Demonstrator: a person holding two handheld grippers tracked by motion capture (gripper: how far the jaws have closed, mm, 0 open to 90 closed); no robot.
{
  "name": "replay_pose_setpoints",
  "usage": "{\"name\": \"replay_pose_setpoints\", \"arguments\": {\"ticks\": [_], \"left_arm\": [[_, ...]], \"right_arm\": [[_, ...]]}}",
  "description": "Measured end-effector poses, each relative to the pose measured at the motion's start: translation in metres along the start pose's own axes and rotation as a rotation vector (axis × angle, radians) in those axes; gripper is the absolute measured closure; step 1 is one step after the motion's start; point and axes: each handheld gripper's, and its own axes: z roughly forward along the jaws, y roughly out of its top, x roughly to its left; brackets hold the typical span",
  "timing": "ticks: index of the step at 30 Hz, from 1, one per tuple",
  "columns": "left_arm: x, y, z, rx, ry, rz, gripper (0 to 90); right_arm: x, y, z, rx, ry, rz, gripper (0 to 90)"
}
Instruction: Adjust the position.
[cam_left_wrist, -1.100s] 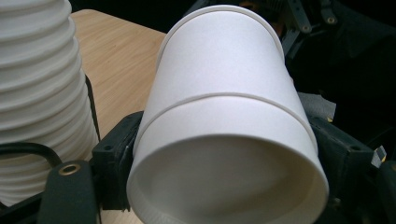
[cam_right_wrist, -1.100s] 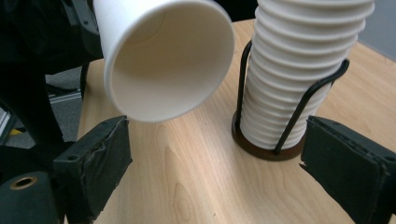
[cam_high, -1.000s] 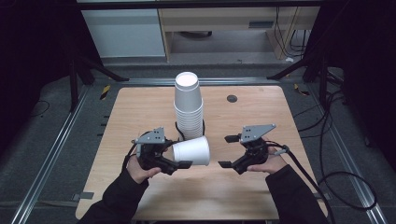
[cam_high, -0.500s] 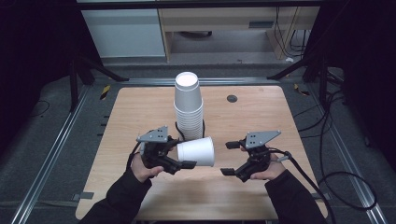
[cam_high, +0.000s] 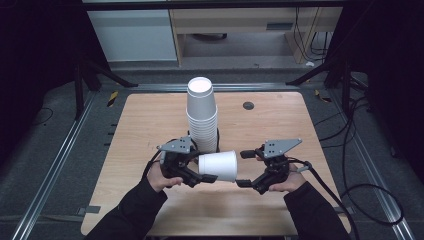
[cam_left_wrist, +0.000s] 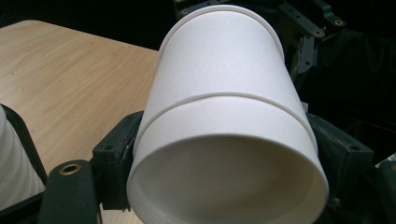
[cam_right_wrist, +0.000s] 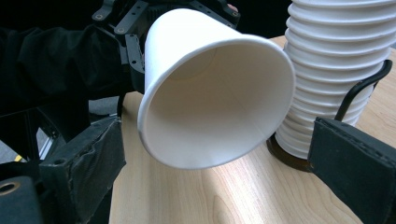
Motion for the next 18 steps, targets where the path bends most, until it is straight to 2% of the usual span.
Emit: {"name": "replay_pose_setpoints", "arguments": {"ticks": [10,18], "left_arm": [[-0.0018,0.0016,0.0021,-0.029,-0.019,0.021,21.6],[-0.0032,0.0023,0.0042,-0.038,-0.033,0.021,21.5]], "right_arm": [[-0.0008,0.0016,0.0057,0.002,0.018,0.001,4.1],[-0.0021,0.0009,0.0093,-0.008,0.031,0.009,4.6]]}}
